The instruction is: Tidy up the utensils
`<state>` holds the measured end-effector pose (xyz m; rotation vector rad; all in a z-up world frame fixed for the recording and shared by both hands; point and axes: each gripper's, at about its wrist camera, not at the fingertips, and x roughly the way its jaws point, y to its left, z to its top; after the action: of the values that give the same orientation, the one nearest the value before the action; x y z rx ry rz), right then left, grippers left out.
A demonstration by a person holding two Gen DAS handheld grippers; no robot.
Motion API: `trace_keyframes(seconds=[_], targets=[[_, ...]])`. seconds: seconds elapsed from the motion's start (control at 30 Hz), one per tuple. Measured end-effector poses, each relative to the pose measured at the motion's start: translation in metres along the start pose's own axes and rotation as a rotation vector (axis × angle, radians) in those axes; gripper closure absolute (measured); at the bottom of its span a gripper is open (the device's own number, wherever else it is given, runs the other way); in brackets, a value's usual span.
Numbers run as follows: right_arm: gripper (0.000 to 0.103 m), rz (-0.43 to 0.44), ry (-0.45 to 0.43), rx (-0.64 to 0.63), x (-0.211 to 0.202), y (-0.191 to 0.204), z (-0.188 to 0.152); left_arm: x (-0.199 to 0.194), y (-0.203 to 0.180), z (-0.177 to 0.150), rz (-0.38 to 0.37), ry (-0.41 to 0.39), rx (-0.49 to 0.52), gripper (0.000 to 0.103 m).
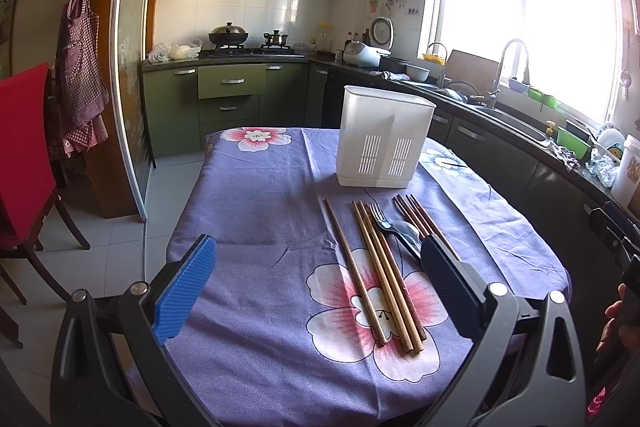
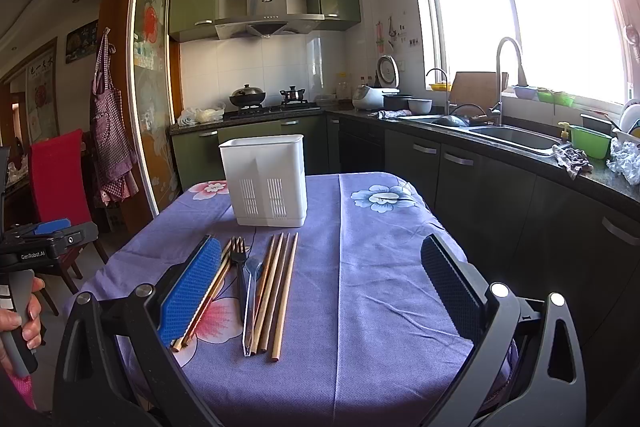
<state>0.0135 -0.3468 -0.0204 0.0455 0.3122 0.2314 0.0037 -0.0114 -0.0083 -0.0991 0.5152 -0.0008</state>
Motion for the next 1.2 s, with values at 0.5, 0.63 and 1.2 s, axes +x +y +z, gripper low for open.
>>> trace_keyframes(seconds=[0.5, 0.63, 1.2], targets=[[0.004, 0.001, 0.006, 0.001, 0.001, -0.002, 0.002, 0.002, 0.0, -0.001, -0.004, 0.009, 0.002, 0.006], [0.004, 0.047, 0.03, 0.031, 0.006, -0.009, 0.003, 0.011, -0.003, -0.001, -0.007, 0.042, 0.008, 0.006], [0.004, 0.181, 0.364, -0.051, 0.112, -0.009, 0.043, 0.121, -0.055, 0.06, -0.128, 0.483, 0.033, 0.006]])
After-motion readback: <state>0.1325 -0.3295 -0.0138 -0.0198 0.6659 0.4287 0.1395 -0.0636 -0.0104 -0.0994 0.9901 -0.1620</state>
